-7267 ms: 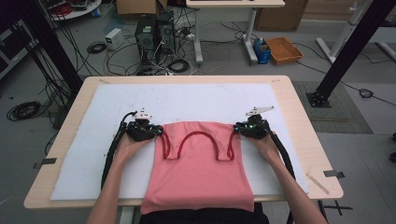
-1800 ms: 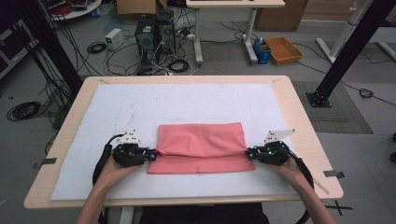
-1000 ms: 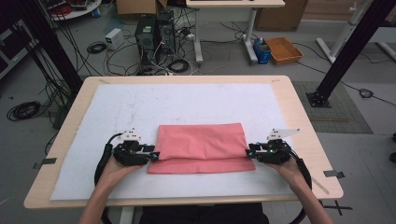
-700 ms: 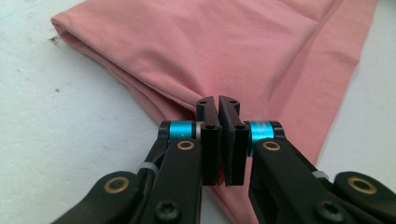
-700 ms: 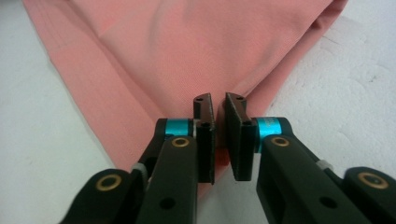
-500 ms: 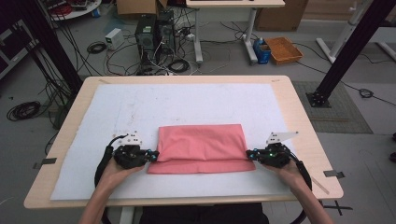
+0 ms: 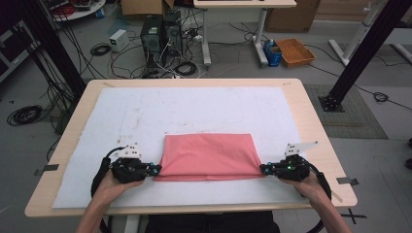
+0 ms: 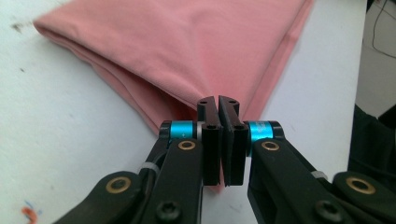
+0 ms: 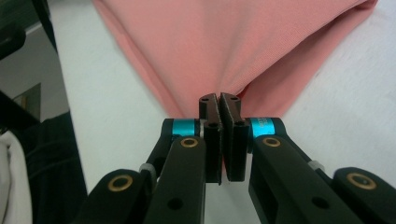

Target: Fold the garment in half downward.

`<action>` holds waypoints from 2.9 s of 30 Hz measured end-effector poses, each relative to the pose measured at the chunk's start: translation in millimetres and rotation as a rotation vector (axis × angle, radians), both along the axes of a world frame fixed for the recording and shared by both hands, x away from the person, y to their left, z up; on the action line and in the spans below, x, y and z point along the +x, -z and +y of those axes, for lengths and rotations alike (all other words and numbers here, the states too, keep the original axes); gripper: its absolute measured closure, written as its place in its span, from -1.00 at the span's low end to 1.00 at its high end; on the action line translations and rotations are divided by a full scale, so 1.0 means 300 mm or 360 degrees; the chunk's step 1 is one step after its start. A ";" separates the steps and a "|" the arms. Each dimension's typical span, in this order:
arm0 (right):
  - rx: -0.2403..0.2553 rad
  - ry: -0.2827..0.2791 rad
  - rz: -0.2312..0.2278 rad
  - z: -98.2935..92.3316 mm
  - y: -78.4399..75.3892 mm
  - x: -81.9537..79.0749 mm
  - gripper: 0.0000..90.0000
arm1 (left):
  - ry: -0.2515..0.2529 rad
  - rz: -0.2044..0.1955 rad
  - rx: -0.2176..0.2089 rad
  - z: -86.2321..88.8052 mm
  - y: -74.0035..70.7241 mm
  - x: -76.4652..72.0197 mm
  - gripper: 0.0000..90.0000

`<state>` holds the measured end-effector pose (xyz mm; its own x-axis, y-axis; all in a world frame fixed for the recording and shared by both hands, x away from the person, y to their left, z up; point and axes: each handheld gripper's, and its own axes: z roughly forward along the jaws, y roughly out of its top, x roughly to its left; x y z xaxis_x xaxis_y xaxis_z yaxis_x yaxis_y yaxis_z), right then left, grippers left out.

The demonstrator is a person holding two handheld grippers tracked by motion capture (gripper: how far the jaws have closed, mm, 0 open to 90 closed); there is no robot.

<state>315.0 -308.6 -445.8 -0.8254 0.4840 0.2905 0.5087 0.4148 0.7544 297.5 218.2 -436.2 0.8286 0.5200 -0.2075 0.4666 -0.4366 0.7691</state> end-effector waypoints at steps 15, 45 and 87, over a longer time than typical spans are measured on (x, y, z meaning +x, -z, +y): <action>-0.0038 -0.0036 0.0024 -0.005 0.013 -0.017 0.96 | 0.0045 0.0031 0.0005 -0.001 0.024 -0.020 0.95; -0.0222 0.0166 -0.0162 0.125 0.007 0.099 0.52 | -0.0056 -0.0105 0.0215 -0.087 0.017 0.083 0.55; -0.0117 0.0322 -0.0320 0.053 -0.032 0.037 -0.54 | -0.0134 -0.0242 0.0063 -0.004 -0.023 -0.053 -0.35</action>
<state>326.0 -292.5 -436.2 -0.7476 0.6581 0.0893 0.4301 0.3774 0.8201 281.5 216.9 -429.3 0.8019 0.5943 -0.0613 0.3825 -0.4320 0.8168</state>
